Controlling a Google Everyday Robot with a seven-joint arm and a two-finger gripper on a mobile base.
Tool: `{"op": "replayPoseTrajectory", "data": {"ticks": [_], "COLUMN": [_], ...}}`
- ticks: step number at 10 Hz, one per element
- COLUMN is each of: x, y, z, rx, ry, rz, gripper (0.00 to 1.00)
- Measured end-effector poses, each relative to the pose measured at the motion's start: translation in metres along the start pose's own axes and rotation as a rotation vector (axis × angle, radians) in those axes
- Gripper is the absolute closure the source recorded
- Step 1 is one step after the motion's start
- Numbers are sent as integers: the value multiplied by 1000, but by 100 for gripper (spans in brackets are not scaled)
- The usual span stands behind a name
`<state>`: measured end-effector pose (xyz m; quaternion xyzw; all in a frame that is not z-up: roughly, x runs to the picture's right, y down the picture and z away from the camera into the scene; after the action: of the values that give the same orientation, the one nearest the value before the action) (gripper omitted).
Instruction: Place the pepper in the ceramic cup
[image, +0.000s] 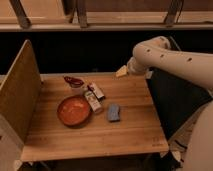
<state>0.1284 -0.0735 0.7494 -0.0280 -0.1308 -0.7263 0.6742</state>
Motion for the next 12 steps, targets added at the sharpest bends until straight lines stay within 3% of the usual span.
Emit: {"op": "replayPoseTrajectory", "data": {"ticks": [2,4,5,6,7,10,12], "x": [21,31,31,28,18,1,-4], "y": [-44,-108,-127,-148,-172,-209,-221], "z": [3,14,18,22,22,15,11], "rx": [53,139,169,212,286,430,482], "ry": [25,15,3,-13,-34,-45,-41], "rz": [-173,-386,-458,-554,-673,-874,-941], "gripper": [20,20,20,20,20,20,20]}}
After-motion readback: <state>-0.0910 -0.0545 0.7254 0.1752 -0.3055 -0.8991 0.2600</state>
